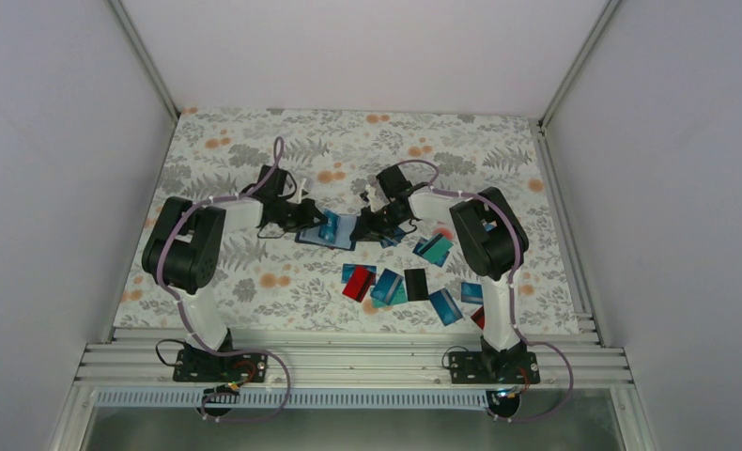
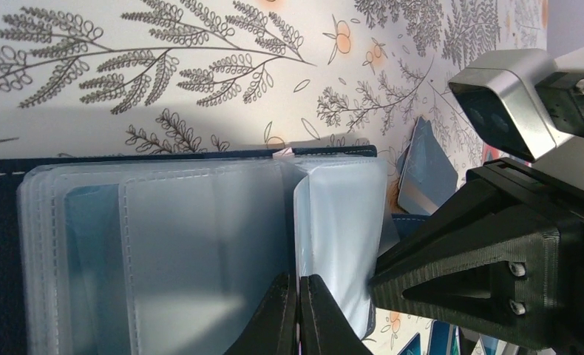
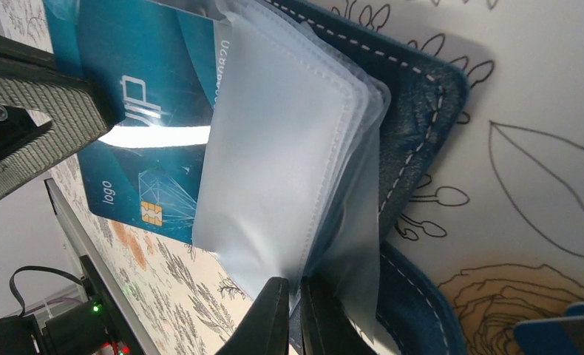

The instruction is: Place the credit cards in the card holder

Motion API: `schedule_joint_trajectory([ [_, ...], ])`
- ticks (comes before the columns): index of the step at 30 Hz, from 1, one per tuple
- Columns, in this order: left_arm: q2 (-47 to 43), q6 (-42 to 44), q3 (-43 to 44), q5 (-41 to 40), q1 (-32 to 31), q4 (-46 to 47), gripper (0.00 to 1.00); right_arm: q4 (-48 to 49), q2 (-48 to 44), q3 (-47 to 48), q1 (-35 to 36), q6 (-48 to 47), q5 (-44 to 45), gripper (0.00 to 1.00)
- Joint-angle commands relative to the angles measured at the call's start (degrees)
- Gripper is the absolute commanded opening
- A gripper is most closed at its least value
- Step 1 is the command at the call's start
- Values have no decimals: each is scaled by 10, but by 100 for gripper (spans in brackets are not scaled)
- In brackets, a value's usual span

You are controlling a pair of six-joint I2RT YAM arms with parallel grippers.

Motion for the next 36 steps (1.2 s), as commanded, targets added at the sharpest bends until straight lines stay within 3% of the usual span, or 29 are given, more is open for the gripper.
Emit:
schedule_joint_trajectory([
  [1, -8, 7, -22, -1, -4, -18, 2, -51, 41, -21, 4, -12, 47, 5],
  [10, -4, -29, -38, 30, -3, 50, 2, -57, 45, -21, 3, -19, 45, 5],
  [21, -3, -3, -38, 51, 18, 34, 2, -68, 46, -21, 2, -32, 46, 5],
  [28, -19, 29, -39, -2, 18, -11, 2, -72, 53, -17, 2, -35, 43, 5],
  [36, 4, -23, -63, 43, 13, 51, 2, -69, 59, -13, 2, -29, 38, 5],
])
